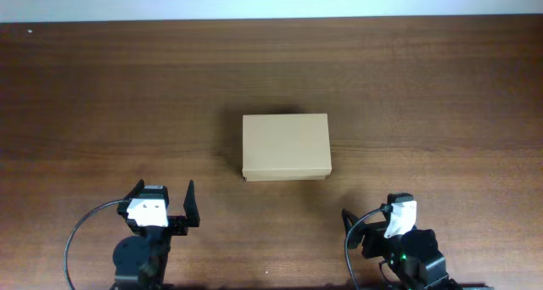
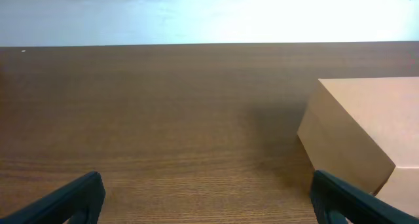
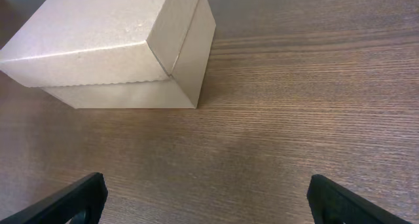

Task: Pack container

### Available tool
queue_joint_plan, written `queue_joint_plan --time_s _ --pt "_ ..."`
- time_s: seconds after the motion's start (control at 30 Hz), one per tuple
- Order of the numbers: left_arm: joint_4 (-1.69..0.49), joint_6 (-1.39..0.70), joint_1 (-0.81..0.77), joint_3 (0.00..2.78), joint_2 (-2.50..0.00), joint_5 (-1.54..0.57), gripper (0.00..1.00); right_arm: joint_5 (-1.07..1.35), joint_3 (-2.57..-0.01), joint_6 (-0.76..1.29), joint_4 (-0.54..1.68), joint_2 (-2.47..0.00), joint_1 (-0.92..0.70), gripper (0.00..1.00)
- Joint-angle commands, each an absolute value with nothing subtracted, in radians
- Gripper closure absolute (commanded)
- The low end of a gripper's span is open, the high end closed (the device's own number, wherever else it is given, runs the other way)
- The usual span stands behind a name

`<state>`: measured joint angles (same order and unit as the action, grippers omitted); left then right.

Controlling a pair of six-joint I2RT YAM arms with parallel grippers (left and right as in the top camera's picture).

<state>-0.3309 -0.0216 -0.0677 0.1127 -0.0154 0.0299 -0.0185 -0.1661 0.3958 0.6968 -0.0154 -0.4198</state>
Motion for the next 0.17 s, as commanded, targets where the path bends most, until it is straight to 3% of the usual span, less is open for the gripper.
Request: queue_joint_plan --time_s 0.0,0.13 --pt "-0.325 -0.006 -0.062 0.109 -0.005 0.019 0.0 -0.023 -0.158 0.394 0.691 -0.002 -0.428 0.01" --pt "-0.325 -0.006 -0.062 0.109 -0.005 0.019 0.0 -0.023 -0.158 0.394 0.691 -0.002 -0.428 0.01"
